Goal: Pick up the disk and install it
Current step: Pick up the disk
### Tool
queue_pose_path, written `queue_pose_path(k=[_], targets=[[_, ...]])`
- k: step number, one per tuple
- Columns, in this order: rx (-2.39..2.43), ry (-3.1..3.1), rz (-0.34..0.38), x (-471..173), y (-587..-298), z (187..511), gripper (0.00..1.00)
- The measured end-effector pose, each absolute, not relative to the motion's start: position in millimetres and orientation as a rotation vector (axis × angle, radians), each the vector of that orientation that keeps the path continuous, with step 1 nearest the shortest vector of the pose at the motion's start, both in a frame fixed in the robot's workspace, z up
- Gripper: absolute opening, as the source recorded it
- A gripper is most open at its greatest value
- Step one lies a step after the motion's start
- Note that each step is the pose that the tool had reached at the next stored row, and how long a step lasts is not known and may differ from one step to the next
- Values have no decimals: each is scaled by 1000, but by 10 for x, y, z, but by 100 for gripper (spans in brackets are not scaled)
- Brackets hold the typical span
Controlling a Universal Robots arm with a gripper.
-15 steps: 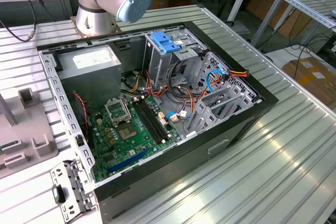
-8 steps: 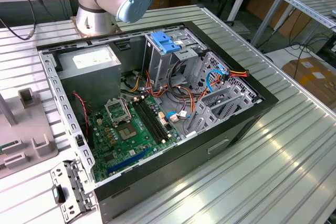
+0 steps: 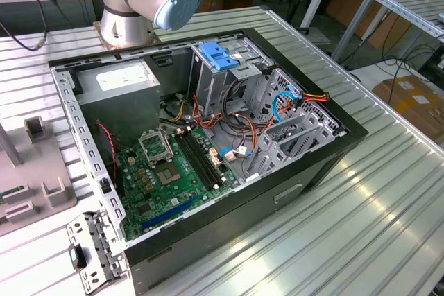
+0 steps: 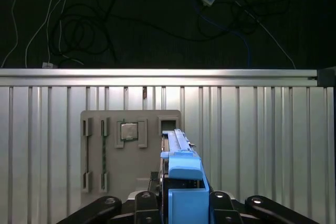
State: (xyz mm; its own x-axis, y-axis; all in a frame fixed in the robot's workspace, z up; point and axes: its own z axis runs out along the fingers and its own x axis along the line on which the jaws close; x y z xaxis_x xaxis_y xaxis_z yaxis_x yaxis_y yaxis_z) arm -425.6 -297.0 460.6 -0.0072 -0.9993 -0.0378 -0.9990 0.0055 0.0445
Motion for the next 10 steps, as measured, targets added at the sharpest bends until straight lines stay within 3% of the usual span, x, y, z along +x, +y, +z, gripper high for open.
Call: queue_pose_path(k=[10], targets=[[2210,-2224,-91,-4256,-2970,4682,37]])
